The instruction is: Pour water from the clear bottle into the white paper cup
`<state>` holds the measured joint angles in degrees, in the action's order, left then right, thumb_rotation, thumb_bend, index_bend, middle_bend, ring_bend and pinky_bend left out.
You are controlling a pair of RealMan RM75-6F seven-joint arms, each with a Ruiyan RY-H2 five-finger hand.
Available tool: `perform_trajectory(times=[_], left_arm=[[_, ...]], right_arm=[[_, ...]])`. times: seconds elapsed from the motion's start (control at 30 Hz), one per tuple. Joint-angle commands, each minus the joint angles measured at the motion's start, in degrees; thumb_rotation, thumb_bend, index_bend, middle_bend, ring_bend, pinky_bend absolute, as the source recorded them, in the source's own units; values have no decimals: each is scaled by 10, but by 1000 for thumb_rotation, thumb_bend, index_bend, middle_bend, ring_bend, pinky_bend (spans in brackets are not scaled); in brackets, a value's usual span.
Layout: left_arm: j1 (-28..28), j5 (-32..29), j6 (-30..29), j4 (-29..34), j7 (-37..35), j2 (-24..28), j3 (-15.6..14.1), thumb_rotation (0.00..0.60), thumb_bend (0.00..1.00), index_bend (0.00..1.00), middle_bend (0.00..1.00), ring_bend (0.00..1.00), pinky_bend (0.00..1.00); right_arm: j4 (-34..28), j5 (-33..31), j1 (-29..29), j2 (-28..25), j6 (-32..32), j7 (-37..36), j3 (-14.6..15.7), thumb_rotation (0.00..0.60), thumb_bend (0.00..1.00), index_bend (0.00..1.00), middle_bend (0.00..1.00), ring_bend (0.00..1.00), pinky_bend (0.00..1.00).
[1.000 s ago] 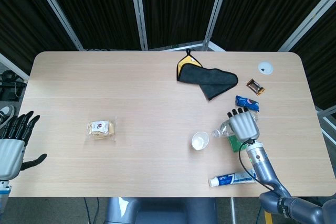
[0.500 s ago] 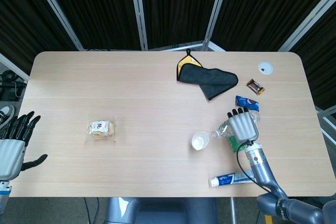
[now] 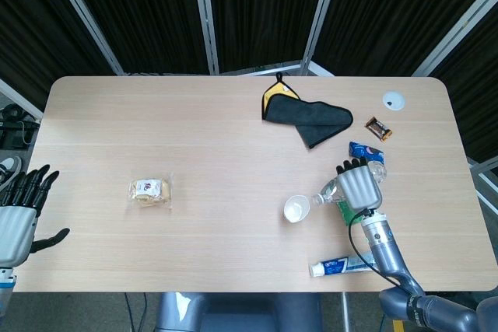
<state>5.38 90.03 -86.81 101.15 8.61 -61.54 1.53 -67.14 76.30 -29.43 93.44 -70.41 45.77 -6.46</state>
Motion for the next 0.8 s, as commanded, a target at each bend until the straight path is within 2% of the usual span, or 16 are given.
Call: perform_trajectory(times=[0.03,0.8], left_arm=[[0,-1,0,0,1,0,0,600,15,0,0,0,0],[1,-5,3,3,2,2,1,600,15,0,0,0,0]], right_arm=[[-3,-5,1,3,-3,14,-3,600,717,587,647,514,379],[-34,-24,2,-1,-13,96,-7,600,716,589,651,518,381]])
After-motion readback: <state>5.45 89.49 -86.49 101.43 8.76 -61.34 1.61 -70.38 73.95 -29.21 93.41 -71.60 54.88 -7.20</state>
